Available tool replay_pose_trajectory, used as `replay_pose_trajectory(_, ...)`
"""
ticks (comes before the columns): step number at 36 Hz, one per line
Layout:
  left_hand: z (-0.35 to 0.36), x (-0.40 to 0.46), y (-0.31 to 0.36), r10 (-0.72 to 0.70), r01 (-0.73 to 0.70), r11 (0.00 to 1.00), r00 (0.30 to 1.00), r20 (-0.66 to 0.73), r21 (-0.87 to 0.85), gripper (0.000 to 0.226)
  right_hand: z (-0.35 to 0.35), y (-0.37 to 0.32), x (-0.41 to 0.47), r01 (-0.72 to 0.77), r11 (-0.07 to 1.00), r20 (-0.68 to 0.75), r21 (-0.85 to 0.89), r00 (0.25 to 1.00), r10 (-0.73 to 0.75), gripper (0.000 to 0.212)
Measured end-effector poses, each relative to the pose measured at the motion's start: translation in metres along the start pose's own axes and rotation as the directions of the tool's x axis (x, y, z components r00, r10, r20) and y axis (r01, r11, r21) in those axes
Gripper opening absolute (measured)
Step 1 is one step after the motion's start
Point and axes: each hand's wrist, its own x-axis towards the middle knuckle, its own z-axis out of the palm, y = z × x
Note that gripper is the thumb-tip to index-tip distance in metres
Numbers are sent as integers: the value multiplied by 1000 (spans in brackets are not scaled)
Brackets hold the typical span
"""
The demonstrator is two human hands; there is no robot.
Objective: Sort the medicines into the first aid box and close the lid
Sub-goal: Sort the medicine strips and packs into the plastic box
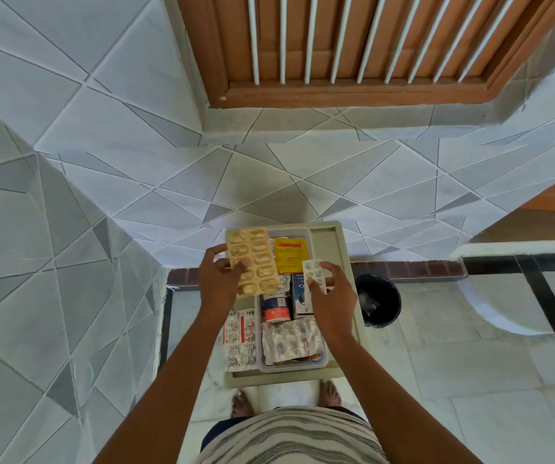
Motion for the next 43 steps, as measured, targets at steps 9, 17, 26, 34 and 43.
replay_pose_trajectory(9, 28, -21, -25, 228, -260, 904, 965, 131, 340, 51, -6, 7, 6, 12, 997, 40, -82, 999, -8, 31)
replay_pose_trajectory(17, 51, 5, -32, 316, -345, 802, 938, 144, 488, 43, -6, 9, 20, 42, 993, 114, -114, 993, -29, 34)
replay_pose_trajectory(26, 65, 19, -29, 377, -408, 633, 905, 198, 659, 39, 8, -3, 45, 109, 989, 146, -102, 985, -94, 43)
replay_pose_trajectory(34, 60, 26, -39, 463, -523, 370, 820, 335, 768, 32, 24, -11, 76, 254, 908, 264, -334, 950, -168, 43)
replay_pose_trajectory(43, 53, 29, -40, 312, -572, 144, 800, 512, 807, 48, 44, -23, 74, 378, 610, 344, -696, 922, -179, 21)
